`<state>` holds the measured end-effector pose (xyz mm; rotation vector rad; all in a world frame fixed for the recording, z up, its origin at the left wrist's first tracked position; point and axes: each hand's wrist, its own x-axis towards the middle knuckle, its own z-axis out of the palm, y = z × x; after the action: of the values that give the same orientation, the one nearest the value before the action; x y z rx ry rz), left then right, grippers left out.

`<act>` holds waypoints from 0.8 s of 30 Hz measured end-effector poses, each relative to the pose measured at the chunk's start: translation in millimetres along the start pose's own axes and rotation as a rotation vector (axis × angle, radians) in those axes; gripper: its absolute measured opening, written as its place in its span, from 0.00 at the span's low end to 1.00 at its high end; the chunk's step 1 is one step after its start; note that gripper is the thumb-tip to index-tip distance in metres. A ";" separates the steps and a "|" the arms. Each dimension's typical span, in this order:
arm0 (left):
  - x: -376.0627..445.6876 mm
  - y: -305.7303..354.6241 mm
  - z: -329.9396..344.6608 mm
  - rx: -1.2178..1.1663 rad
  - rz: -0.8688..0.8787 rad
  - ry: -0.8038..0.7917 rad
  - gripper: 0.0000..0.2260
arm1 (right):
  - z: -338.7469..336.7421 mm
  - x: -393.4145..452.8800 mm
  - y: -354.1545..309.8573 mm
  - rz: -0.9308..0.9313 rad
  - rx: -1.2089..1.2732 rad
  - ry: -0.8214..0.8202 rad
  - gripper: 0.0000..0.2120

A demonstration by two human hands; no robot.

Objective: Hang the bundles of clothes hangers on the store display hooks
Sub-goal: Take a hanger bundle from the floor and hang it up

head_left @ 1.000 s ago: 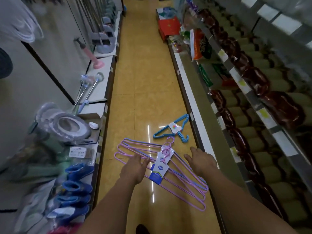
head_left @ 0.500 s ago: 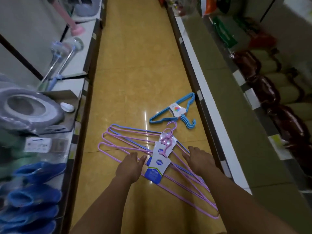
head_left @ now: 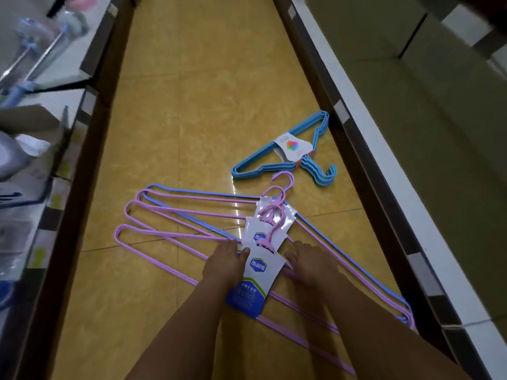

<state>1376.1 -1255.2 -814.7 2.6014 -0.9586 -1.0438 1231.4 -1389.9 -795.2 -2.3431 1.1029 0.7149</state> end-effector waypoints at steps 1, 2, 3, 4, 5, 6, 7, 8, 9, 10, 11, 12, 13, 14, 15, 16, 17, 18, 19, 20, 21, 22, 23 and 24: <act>7.4 -0.3 6.9 0.017 0.020 0.005 0.22 | 10.1 7.9 1.0 0.015 0.011 -0.007 0.23; 15.1 -0.1 14.2 0.042 0.043 0.006 0.22 | 19.5 15.1 2.1 0.021 0.013 -0.015 0.23; 21.9 0.7 19.2 0.076 0.061 0.001 0.22 | 26.1 20.4 2.2 0.023 0.020 -0.019 0.23; 27.4 1.4 23.0 0.114 0.074 -0.010 0.22 | 32.8 24.7 1.7 0.018 0.029 -0.014 0.21; 33.0 1.2 27.4 0.149 0.083 -0.022 0.22 | 40.4 29.5 0.9 0.013 0.034 -0.012 0.20; 37.3 0.7 30.6 0.182 0.090 -0.033 0.22 | 46.8 32.6 -0.3 0.008 0.042 -0.006 0.19; 41.3 -0.3 33.1 0.214 0.095 -0.039 0.22 | 53.5 36.2 -1.4 0.003 0.055 -0.003 0.18; 44.7 -1.3 35.2 0.239 0.099 -0.042 0.23 | 58.2 37.3 -1.9 0.006 0.064 -0.005 0.18; 47.0 -2.0 36.2 0.257 0.100 -0.044 0.23 | 62.0 39.5 -2.0 0.008 0.071 -0.001 0.17; 48.8 -3.4 37.6 0.271 0.098 -0.049 0.24 | 64.7 40.4 -2.5 0.010 0.072 0.007 0.16; 49.9 -4.5 38.2 0.280 0.096 -0.058 0.24 | 66.8 41.7 -3.2 0.017 0.074 0.016 0.16; 50.2 -5.2 38.7 0.283 0.094 -0.068 0.24 | 69.0 42.5 -4.1 0.031 0.077 0.018 0.15; 50.4 -5.2 39.1 0.283 0.095 -0.079 0.25 | 71.4 43.3 -5.0 0.043 0.092 0.021 0.15; 49.8 -4.6 39.2 0.282 0.097 -0.084 0.26 | 73.7 44.2 -6.4 0.061 0.119 0.022 0.15; 48.7 -4.1 39.7 0.284 0.095 -0.084 0.27 | 77.0 46.5 -7.9 0.079 0.152 0.025 0.15; 47.2 -3.5 40.1 0.295 0.086 -0.078 0.28 | 78.7 47.9 -9.3 0.104 0.184 0.027 0.14; 44.9 -3.4 40.2 0.319 0.067 -0.063 0.29 | 80.6 50.1 -9.4 0.129 0.221 0.030 0.13; 42.8 -2.9 39.8 0.359 0.047 -0.038 0.29 | 80.7 50.6 -9.4 0.151 0.261 0.032 0.12; 40.8 -2.7 39.1 0.406 0.033 -0.003 0.27 | 80.2 51.0 -9.4 0.163 0.305 0.034 0.11; 39.5 -2.7 38.1 0.448 0.031 0.037 0.25 | 79.2 50.4 -9.2 0.163 0.337 0.030 0.10; 39.0 -3.0 37.3 0.480 0.042 0.074 0.22 | 78.3 49.6 -8.9 0.154 0.360 0.025 0.10; 38.5 -2.8 35.9 0.509 0.060 0.107 0.19 | 75.9 47.1 -8.6 0.141 0.369 0.017 0.10; 38.1 -3.0 33.1 0.539 0.081 0.132 0.17 | 73.8 44.0 -8.8 0.125 0.371 0.007 0.11; 37.2 -4.1 28.7 0.569 0.103 0.141 0.15 | 71.3 40.3 -9.5 0.108 0.364 -0.007 0.12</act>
<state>1379.2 -1273.4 -858.0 2.9606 -1.5147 -0.6125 1242.4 -1364.9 -873.0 -1.9857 1.2477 0.5085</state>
